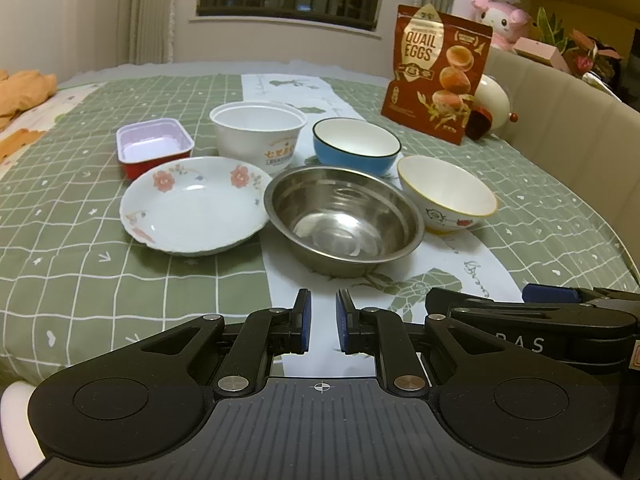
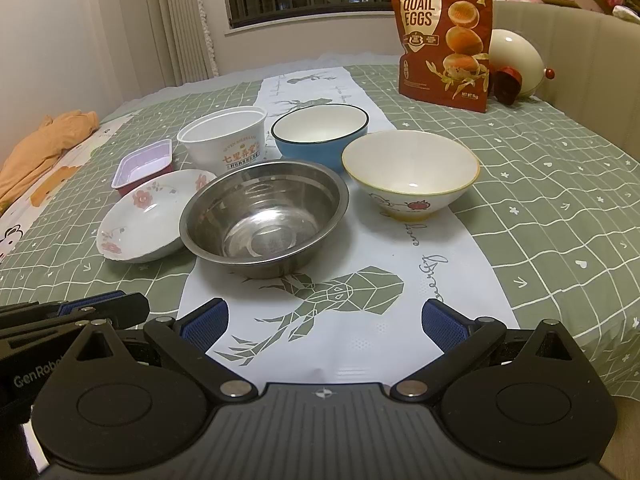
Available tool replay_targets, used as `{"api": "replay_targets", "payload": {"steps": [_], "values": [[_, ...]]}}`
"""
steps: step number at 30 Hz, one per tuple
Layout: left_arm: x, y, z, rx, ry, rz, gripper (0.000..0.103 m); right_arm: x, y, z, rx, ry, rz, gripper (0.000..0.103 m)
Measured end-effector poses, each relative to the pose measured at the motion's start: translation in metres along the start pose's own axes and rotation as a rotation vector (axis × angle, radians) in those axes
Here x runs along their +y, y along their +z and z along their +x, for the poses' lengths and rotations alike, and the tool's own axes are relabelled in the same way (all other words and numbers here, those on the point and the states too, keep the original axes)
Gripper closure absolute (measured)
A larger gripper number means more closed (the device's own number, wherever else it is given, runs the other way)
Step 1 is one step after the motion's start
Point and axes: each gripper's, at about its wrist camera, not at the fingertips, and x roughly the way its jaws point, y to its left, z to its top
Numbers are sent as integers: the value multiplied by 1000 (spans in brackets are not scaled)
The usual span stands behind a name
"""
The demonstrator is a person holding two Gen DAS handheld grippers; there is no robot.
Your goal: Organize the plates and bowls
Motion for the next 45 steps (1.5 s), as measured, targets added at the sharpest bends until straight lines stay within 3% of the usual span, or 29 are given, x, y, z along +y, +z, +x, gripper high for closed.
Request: {"api": "replay_targets", "payload": {"steps": [14,23,26,30,31,34,36,39,45], "values": [[4,5,1,5,-8,-10,87,1,2,1,-2,0,-4,0],[24,14,24,46,-22,-52,87,0,6,21,20,-4,13,0],[39,26,36,54,-85,-102,86,-3,10,32,23,0,25,0],[73,46,61,56,-275,-230,86,-12,18,51,24,39,77,0],[80,49,67,58,-281,-252,86,-16,20,56,23,49,101,0],[93,61,85,75,-165,-256,86,-29,28,71,21,68,180,0],[99,69,97,70,-206,-195,86,-37,33,81,23,88,227,0],[106,78,116,91,-261,-185,86,-43,40,98,37,114,281,0],[112,90,144,118,-264,-198,86,-47,42,134,109,120,324,0]]}}
